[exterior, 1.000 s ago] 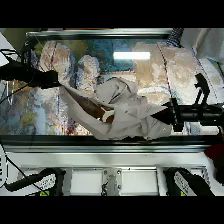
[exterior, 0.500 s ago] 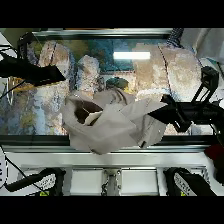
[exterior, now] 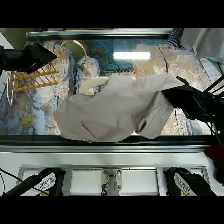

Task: Fold the clothes and pants, and hang the long-sleeved shirts on hangers.

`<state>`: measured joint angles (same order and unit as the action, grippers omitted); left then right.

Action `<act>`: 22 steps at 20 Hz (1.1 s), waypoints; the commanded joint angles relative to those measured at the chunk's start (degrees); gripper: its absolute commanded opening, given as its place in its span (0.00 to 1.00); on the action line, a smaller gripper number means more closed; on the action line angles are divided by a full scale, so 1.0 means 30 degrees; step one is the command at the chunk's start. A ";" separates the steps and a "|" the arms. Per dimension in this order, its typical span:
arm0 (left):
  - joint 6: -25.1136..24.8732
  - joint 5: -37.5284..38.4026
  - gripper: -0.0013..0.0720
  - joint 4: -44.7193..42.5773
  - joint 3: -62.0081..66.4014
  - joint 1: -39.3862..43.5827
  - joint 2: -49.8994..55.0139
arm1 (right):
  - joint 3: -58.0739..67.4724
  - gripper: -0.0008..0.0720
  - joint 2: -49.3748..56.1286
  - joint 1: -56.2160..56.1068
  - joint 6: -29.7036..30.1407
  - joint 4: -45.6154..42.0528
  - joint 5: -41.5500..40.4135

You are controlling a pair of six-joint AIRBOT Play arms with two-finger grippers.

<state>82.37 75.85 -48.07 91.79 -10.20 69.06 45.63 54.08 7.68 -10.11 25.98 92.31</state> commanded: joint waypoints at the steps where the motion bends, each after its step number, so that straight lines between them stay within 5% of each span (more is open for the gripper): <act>1: -0.2499 0.1348 0.88 0.0408 -0.0044 -0.0124 -0.0568 | 0.0007 0.02 0.0000 0.0015 0.0284 0.0925 -0.1246; 5: -0.4641 0.2222 0.88 0.0590 -0.0044 -0.0124 -0.0969 | 0.0007 0.02 0.0007 0.0029 0.0219 0.1508 -0.2353; 9: -0.9056 0.3359 0.88 0.0612 -0.0044 -0.0386 -0.1690 | 0.0007 0.02 0.0015 0.0029 -0.0678 0.1479 -0.2754; 16: -1.1854 0.6637 0.88 0.6550 -0.0044 -0.1902 -0.0291 | 0.0007 0.02 0.1282 0.0051 -0.1945 0.1406 -0.2841; 22: -1.3435 0.8174 0.88 0.6484 -0.0044 -0.0539 0.1370 | 0.0007 0.02 0.1872 0.0029 -0.2237 0.0335 -0.2834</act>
<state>44.95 97.78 -30.09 91.68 -13.65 71.00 45.63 59.07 7.79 -16.14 28.29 83.77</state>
